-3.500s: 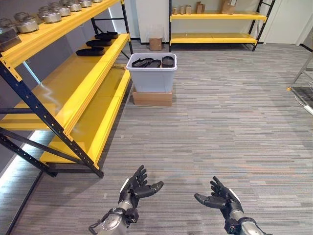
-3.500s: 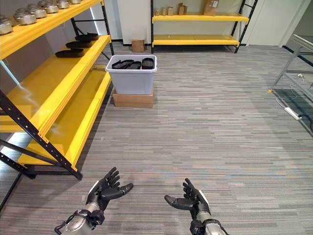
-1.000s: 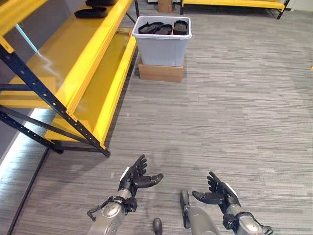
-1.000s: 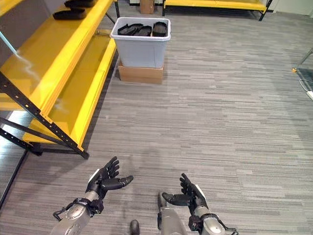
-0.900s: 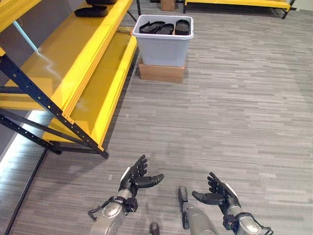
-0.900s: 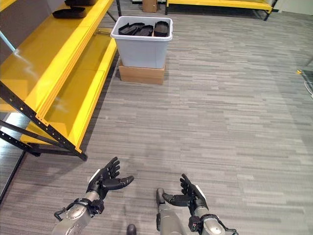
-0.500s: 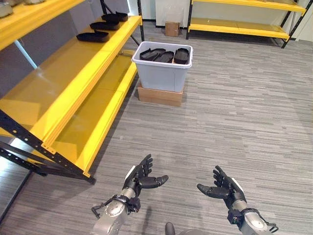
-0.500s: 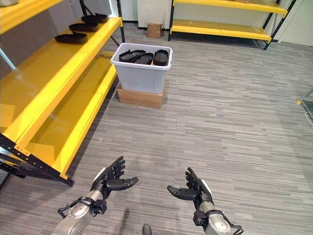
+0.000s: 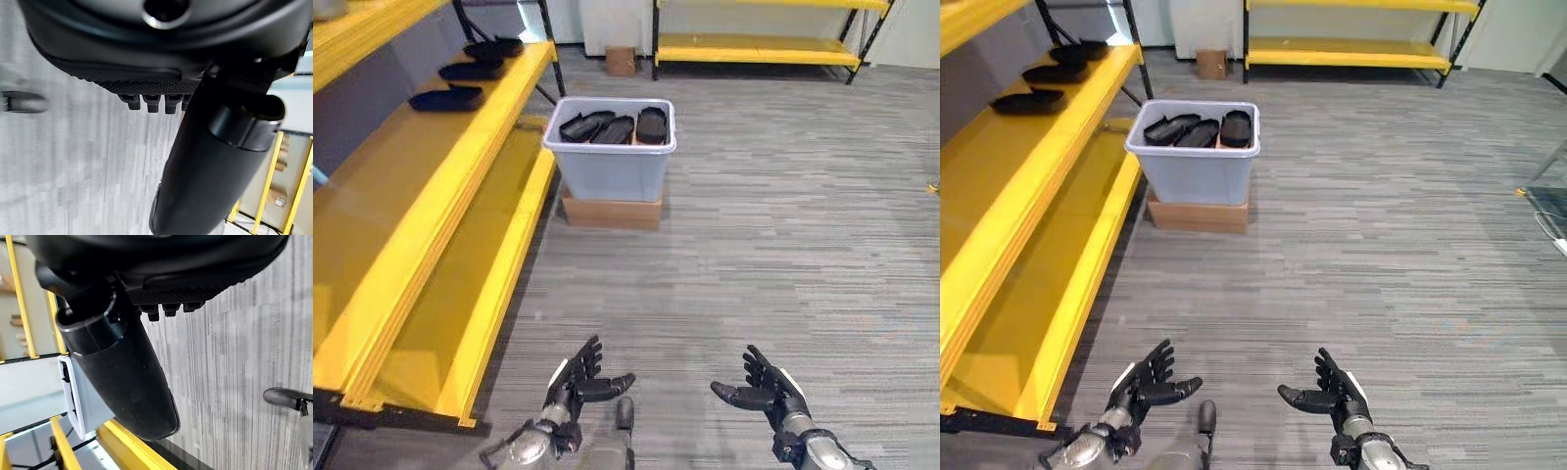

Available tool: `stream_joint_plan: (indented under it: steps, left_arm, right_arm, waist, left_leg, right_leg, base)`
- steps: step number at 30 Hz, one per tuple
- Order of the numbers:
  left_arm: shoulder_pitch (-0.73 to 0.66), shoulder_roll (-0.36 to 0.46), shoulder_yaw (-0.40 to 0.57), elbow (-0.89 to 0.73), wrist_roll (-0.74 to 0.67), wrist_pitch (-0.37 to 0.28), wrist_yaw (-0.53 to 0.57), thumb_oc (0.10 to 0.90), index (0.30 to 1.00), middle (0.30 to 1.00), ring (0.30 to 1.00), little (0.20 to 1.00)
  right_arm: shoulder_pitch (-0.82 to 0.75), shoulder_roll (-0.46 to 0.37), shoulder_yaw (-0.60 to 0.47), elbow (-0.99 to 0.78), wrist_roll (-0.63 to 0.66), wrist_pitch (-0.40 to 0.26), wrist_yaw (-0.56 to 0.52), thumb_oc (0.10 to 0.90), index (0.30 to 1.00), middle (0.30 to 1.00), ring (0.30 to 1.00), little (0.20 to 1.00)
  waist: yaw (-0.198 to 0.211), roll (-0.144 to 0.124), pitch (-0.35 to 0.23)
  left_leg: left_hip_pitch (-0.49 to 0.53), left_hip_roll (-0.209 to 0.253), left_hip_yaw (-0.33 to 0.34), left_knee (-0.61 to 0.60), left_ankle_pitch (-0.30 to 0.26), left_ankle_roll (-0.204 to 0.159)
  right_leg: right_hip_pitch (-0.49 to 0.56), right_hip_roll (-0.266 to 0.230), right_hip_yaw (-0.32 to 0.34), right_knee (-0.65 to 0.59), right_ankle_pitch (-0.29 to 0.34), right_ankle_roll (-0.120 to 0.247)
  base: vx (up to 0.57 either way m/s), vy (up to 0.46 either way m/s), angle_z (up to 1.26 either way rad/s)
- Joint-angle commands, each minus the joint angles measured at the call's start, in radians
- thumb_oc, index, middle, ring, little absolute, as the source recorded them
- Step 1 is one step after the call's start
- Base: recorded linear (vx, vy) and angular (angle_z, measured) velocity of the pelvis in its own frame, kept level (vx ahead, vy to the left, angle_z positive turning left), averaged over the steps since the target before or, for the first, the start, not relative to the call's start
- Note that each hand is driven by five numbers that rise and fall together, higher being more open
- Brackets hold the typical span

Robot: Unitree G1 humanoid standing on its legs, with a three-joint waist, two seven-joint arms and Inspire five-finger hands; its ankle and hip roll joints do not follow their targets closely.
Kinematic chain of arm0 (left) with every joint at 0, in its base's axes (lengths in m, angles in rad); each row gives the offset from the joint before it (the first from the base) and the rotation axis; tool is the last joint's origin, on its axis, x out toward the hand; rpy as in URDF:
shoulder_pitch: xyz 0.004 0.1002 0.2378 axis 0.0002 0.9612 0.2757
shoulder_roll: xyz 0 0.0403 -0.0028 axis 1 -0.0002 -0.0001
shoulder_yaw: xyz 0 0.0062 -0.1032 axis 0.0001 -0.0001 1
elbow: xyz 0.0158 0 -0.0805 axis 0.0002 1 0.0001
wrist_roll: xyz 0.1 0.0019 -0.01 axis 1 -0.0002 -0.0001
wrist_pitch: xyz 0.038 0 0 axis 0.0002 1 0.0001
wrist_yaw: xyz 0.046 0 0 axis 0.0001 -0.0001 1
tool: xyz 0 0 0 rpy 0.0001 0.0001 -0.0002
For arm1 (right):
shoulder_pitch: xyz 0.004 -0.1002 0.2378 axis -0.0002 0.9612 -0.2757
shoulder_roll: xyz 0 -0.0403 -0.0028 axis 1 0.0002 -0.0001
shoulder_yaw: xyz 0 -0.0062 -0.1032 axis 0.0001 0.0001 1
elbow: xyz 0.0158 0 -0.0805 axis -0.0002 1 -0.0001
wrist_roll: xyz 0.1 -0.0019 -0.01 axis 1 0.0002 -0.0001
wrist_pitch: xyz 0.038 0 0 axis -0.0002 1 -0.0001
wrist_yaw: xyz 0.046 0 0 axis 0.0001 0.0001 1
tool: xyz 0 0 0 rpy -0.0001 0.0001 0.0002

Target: Move parts from the plastic box to the shelf.

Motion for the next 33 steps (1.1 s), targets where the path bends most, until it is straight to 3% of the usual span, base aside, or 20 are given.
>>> stream_joint_plan:
  steps: [1, 2, 4, 6, 7, 9, 11, 13, 14, 16, 21, 22, 23, 25, 26, 27, 28, 29, 31, 33]
  left_arm:
    - [-0.101, 0.028, 0.020, -0.125, 0.023, -0.095, -0.005, 0.900, 1.000, 1.000, 1.000, 1.000]
    - [-0.107, 0.032, 0.020, -0.134, 0.023, -0.098, 0.003, 0.900, 1.000, 1.000, 1.000, 1.000]
    - [-0.123, 0.042, 0.015, -0.134, 0.025, -0.096, 0.012, 0.900, 1.000, 1.000, 1.000, 1.000]
    - [-0.129, 0.044, 0.015, -0.130, 0.031, -0.095, 0.017, 0.900, 1.000, 1.000, 1.000, 1.000]
    - [-0.131, 0.039, 0.011, -0.120, 0.019, -0.097, 0.016, 0.900, 1.000, 1.000, 1.000, 1.000]
    - [-0.134, 0.037, 0.014, -0.113, 0.013, -0.097, 0.015, 0.900, 1.000, 1.000, 1.000, 1.000]
    - [-0.129, 0.033, 0.022, -0.113, 0.013, -0.104, 0.005, 0.900, 1.000, 1.000, 1.000, 1.000]
    - [-0.127, 0.028, 0.022, -0.111, 0.013, -0.102, -0.002, 0.900, 1.000, 1.000, 1.000, 1.000]
    - [-0.128, 0.024, 0.021, -0.108, 0.022, -0.105, -0.007, 0.900, 1.000, 1.000, 1.000, 1.000]
    - [-0.134, 0.018, 0.016, -0.103, 0.023, -0.112, -0.016, 0.900, 1.000, 1.000, 1.000, 1.000]
    - [-0.145, -0.010, 0.000, -0.080, 0.026, -0.113, -0.024, 0.900, 1.000, 1.000, 1.000, 1.000]
    - [-0.162, -0.020, -0.009, -0.075, 0.023, -0.111, -0.016, 0.900, 1.000, 1.000, 1.000, 1.000]
    - [-0.163, -0.020, -0.009, -0.075, 0.023, -0.111, -0.016, 0.900, 1.000, 1.000, 1.000, 1.000]
    - [-0.174, -0.025, -0.017, -0.075, 0.016, -0.109, -0.012, 0.900, 1.000, 1.000, 1.000, 1.000]
    - [-0.174, -0.026, -0.017, -0.075, 0.016, -0.109, -0.012, 0.900, 1.000, 1.000, 1.000, 1.000]
    - [-0.174, -0.027, -0.019, -0.070, 0.007, -0.106, -0.012, 0.900, 1.000, 1.000, 1.000, 1.000]
    - [-0.175, -0.027, -0.019, -0.070, 0.007, -0.106, -0.012, 0.900, 1.000, 1.000, 1.000, 1.000]
    - [-0.169, -0.022, -0.017, -0.079, 0.002, -0.098, -0.017, 0.900, 1.000, 1.000, 1.000, 1.000]
    - [-0.152, -0.020, -0.010, -0.088, -0.001, -0.092, -0.011, 0.900, 1.000, 1.000, 1.000, 1.000]
    - [-0.141, -0.023, -0.008, -0.091, -0.006, -0.090, -0.008, 0.900, 1.000, 1.000, 1.000, 1.000]
  right_arm:
    - [-0.082, 0.017, -0.017, -0.111, -0.011, -0.072, 0.032, 0.900, 1.000, 1.000, 1.000, 1.000]
    - [-0.091, 0.019, -0.006, -0.111, -0.014, -0.074, 0.033, 0.900, 1.000, 1.000, 1.000, 1.000]
    - [-0.100, 0.025, 0.001, -0.106, -0.017, -0.077, 0.032, 0.900, 1.000, 1.000, 1.000, 1.000]
    - [-0.100, 0.031, 0.001, -0.102, -0.017, -0.076, 0.029, 0.900, 1.000, 1.000, 1.000, 1.000]
    - [-0.098, 0.031, 0.006, -0.102, -0.009, -0.073, 0.031, 0.900, 1.000, 1.000, 1.000, 1.000]
    - [-0.096, 0.028, 0.007, -0.102, 0.003, -0.074, 0.033, 0.900, 1.000, 1.000, 1.000, 1.000]
    - [-0.096, 0.023, 0.006, -0.110, 0.010, -0.080, 0.035, 0.900, 1.000, 1.000, 1.000, 1.000]
    - [-0.100, 0.017, 0.006, -0.113, 0.006, -0.079, 0.040, 0.900, 1.000, 1.000, 1.000, 1.000]
    - [-0.106, 0.017, 0.008, -0.108, 0.001, -0.081, 0.040, 0.900, 1.000, 1.000, 1.000, 1.000]
    - [-0.111, 0.013, 0.009, -0.123, -0.017, -0.074, 0.043, 0.900, 1.000, 1.000, 1.000, 1.000]
    - [-0.115, 0.013, 0.002, -0.111, -0.002, -0.083, 0.036, 0.900, 1.000, 1.000, 1.000, 1.000]
    - [-0.126, 0.010, -0.006, -0.116, 0.008, -0.091, 0.027, 0.900, 1.000, 1.000, 1.000, 1.000]
    - [-0.126, 0.010, -0.006, -0.116, 0.008, -0.091, 0.027, 0.900, 1.000, 1.000, 1.000, 1.000]
    - [-0.128, 0.001, -0.014, -0.115, 0.021, -0.104, 0.023, 0.900, 1.000, 1.000, 1.000, 1.000]
    - [-0.128, 0.001, -0.014, -0.115, 0.021, -0.104, 0.023, 0.900, 1.000, 1.000, 1.000, 1.000]
    - [-0.126, -0.004, -0.017, -0.117, 0.026, -0.108, 0.021, 0.900, 1.000, 1.000, 1.000, 1.000]
    - [-0.126, -0.004, -0.017, -0.117, 0.026, -0.108, 0.021, 0.900, 1.000, 1.000, 1.000, 1.000]
    - [-0.125, -0.016, -0.019, -0.118, 0.026, -0.107, 0.018, 0.900, 1.000, 1.000, 1.000, 1.000]
    - [-0.123, -0.026, -0.018, -0.116, 0.020, -0.103, 0.007, 0.900, 1.000, 1.000, 1.000, 1.000]
    - [-0.120, -0.028, -0.026, -0.116, 0.024, -0.104, -0.005, 0.900, 1.000, 1.000, 1.000, 1.000]
  waist:
    - [0.022, -0.044, -0.037]
    - [0.016, -0.039, -0.023]
    - [0.007, -0.011, 0.003]
    - [0.003, -0.002, 0.016]
    - [-0.019, 0.019, 0.029]
    - [-0.034, 0.027, 0.029]
    - [-0.040, 0.027, 0.030]
    - [-0.044, 0.029, 0.026]
    - [-0.048, 0.025, 0.023]
    - [-0.054, 0.027, 0.026]
    - [-0.062, 0.012, -0.026]
    - [-0.071, 0.014, -0.040]
    - [-0.073, 0.015, -0.040]
    - [-0.079, 0.019, -0.059]
    - [-0.081, 0.020, -0.059]
    - [-0.073, 0.006, -0.049]
    - [-0.075, 0.008, -0.050]
    - [-0.056, -0.017, -0.020]
    - [-0.033, -0.031, 0.005]
    - [-0.020, -0.044, 0.019]
  left_leg:
    - [0.051, -0.004, -0.004, 0.009, -0.085, -0.057]
    - [0.074, -0.007, -0.009, 0.021, -0.112, -0.041]
    - [0.123, 0.002, -0.015, 0.027, -0.136, -0.020]
    - [0.150, 0.000, -0.011, 0.029, -0.154, -0.011]
    - [0.209, -0.004, -0.027, 0.009, -0.164, -0.006]
    - [0.255, -0.016, -0.037, -0.006, -0.177, -0.007]
    - [0.308, -0.034, -0.041, -0.027, -0.209, -0.016]
    - [0.327, -0.039, -0.048, -0.036, -0.214, -0.021]
    - [0.349, -0.045, -0.050, -0.049, -0.226, -0.024]
    - [0.405, -0.048, -0.069, -0.071, -0.246, -0.036]
    - [0.475, -0.012, -0.089, -0.032, -0.292, -0.076]
    - [0.468, 0.027, -0.091, 0.039, -0.274, -0.105]
    - [0.466, 0.028, -0.092, 0.042, -0.276, -0.106]
    - [0.422, 0.071, -0.096, 0.210, -0.168, -0.149]
    - [0.419, 0.072, -0.098, 0.215, -0.171, -0.149]
    - [0.333, 0.081, -0.085, 0.431, -0.061, -0.166]
    - [0.326, 0.082, -0.088, 0.442, -0.066, -0.167]
    - [0.221, 0.075, -0.079, 0.666, -0.003, -0.153]
    - [0.130, 0.058, -0.056, 0.782, -0.028, -0.125]
    - [0.024, 0.044, -0.010, 0.731, -0.079, -0.112]
  right_leg:
    - [-0.141, -0.127, 0.007, 0.231, 0.343, 0.098]
    - [-0.193, -0.113, -0.002, 0.340, 0.418, 0.112]
    - [-0.292, -0.098, -0.051, 0.495, 0.455, 0.117]
    - [-0.332, -0.116, -0.090, 0.533, 0.431, 0.103]
    - [-0.450, -0.066, -0.125, 0.553, 0.339, 0.089]
    - [-0.506, -0.047, -0.162, 0.449, 0.274, 0.071]
    - [-0.503, -0.085, -0.226, 0.160, 0.240, 0.065]
    - [-0.494, -0.088, -0.226, 0.081, 0.261, 0.069]
    - [-0.501, -0.086, -0.209, -0.067, 0.294, 0.076]
    - [-0.514, -0.110, -0.165, -0.204, 0.370, 0.103]
    - [-0.441, -0.100, -0.130, -0.236, 0.409, 0.085]
    - [-0.423, -0.084, -0.140, -0.203, 0.398, 0.067]
    - [-0.423, -0.083, -0.142, -0.202, 0.397, 0.066]
    - [-0.363, -0.051, -0.153, -0.207, 0.354, 0.024]
    - [-0.363, -0.050, -0.155, -0.208, 0.354, 0.023]
    - [-0.309, -0.045, -0.148, -0.221, 0.327, -0.004]
    - [-0.311, -0.044, -0.150, -0.221, 0.328, -0.004]
    - [-0.264, -0.045, -0.139, -0.224, 0.309, -0.031]
    - [-0.231, -0.046, -0.125, -0.220, 0.293, -0.047]
    - [-0.206, -0.058, -0.118, -0.215, 0.286, -0.047]
  base:
    - [0.29, 0.156, -0.10]
    - [0.27, 0.183, 0.09]
    - [0.21, 0.169, 0.20]
    - [0.26, 0.172, 0.27]
    - [0.46, 0.224, 0.24]
    - [0.42, 0.103, 0.20]
    - [0.38, -0.002, 0.28]
    - [0.26, -0.029, 0.01]
    - [0.26, -0.051, -0.11]
    - [0.49, -0.119, -0.04]
    - [0.43, -0.178, 0.30]
    - [0.25, -0.172, 0.23]
    - [0.48, -0.316, 0.26]
    - [0.37, -0.241, 0.25]
    - [0.31, -0.257, 0.10]
    - [0.17, -0.162, 0.03]
    - [0.29, -0.350, 0.06]
    - [0.18, -0.261, 0.13]
    - [0.22, -0.228, 0.05]
    - [0.20, -0.084, -0.25]
